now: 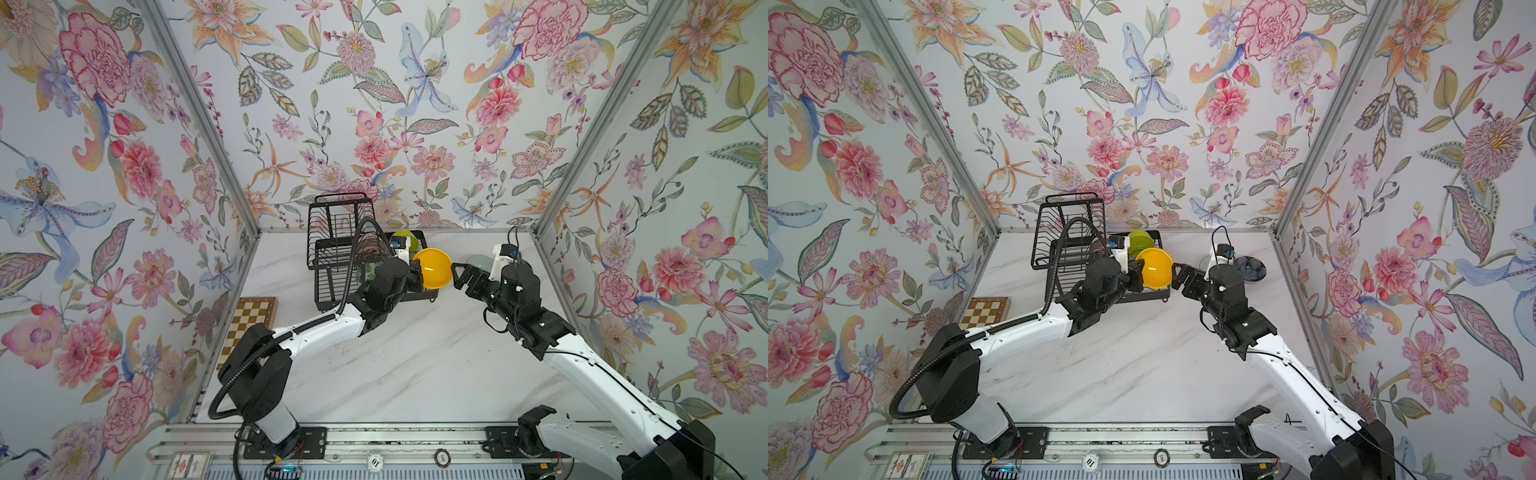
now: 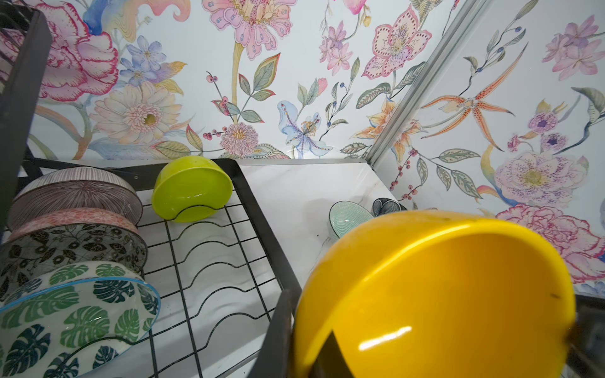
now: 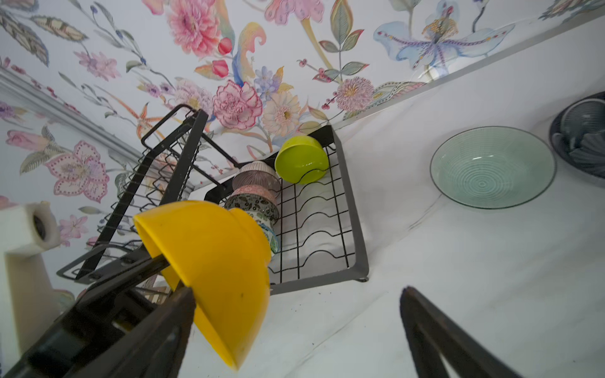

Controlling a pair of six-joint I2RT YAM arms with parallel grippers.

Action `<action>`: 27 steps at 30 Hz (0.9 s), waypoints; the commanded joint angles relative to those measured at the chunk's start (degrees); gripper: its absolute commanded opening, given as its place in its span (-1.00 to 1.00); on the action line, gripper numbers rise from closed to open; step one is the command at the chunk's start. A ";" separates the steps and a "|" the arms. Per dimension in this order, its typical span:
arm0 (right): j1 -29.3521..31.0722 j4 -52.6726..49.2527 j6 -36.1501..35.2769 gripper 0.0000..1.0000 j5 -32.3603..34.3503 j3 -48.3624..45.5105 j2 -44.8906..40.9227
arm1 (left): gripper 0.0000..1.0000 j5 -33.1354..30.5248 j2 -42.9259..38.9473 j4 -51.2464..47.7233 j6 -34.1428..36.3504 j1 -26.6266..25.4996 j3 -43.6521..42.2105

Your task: Load the bowls into the dish rack

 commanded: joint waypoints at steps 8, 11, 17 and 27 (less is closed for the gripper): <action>-16.41 4.59 23.68 0.97 2.67 -11.75 -7.54 | -1.00 -5.76 -0.27 3.50 6.94 1.81 3.40; -21.98 6.32 31.34 0.97 -2.40 -13.81 -5.98 | -1.00 -7.16 0.69 5.58 10.11 1.79 4.72; -24.38 2.37 41.21 0.97 -7.16 -9.40 2.70 | -1.00 -10.93 4.76 13.18 16.13 1.09 6.49; -18.87 6.80 63.23 0.97 -6.23 -7.08 4.13 | -1.00 -15.69 16.46 33.48 22.52 -1.31 8.55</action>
